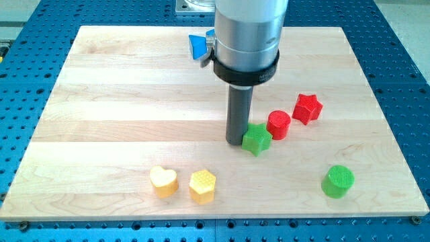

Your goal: Separate the green and the red blocks from each other

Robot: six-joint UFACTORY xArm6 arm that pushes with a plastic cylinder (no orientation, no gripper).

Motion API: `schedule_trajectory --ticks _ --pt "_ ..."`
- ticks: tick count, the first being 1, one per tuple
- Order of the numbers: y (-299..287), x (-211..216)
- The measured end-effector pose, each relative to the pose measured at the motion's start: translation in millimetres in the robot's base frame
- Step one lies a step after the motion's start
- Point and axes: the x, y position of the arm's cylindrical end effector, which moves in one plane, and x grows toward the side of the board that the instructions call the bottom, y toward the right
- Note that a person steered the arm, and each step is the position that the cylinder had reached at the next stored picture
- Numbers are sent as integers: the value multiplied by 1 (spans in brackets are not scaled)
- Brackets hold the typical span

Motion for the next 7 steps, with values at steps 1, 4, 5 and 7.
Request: schedule_trajectory --ticks 1,4,5,7 --pt "61 38" --pt "45 8" --pt "87 10" --pt "82 11"
